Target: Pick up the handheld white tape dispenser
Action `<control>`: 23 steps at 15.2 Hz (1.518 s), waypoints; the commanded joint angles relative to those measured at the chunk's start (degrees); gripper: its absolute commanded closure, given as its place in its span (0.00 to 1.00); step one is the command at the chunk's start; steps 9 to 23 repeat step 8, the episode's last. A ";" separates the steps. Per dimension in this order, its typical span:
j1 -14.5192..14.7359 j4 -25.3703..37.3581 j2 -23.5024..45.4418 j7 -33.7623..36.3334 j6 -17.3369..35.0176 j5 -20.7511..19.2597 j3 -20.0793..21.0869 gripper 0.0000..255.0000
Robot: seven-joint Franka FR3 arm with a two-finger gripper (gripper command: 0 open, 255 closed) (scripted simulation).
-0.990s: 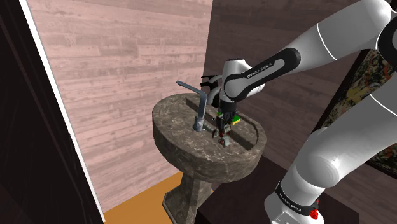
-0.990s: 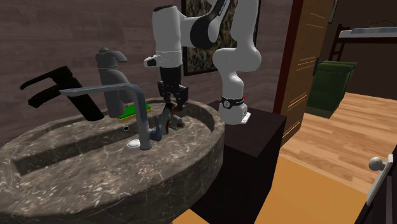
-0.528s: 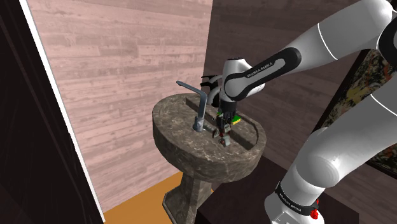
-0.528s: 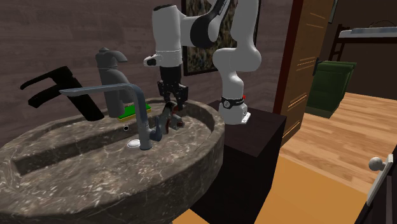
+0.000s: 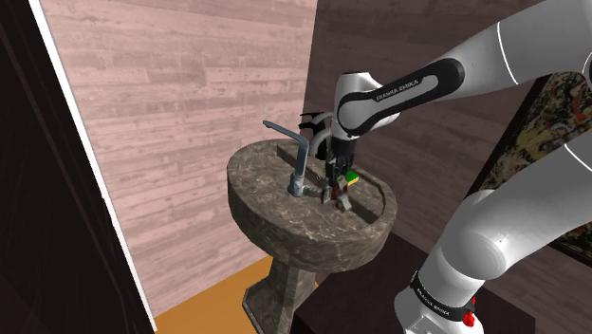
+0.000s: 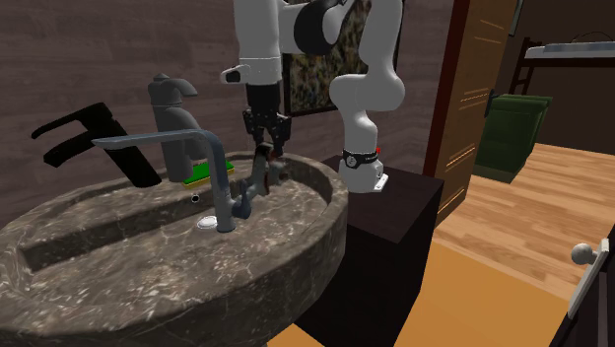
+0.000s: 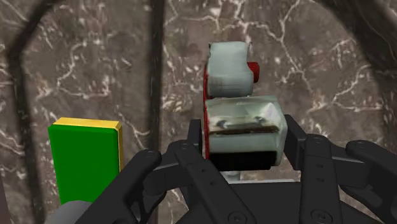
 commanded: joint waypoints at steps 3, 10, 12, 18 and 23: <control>0.08 1.87 -1.69 -0.06 -3.57 0.14 0.19 1.00; 0.10 3.46 -2.87 -0.15 -6.33 0.23 0.30 1.00; 0.10 3.46 -2.87 -0.15 -6.33 0.23 0.30 1.00; 0.10 3.46 -2.87 -0.15 -6.33 0.23 0.30 1.00; 0.10 3.46 -2.87 -0.15 -6.33 0.23 0.30 1.00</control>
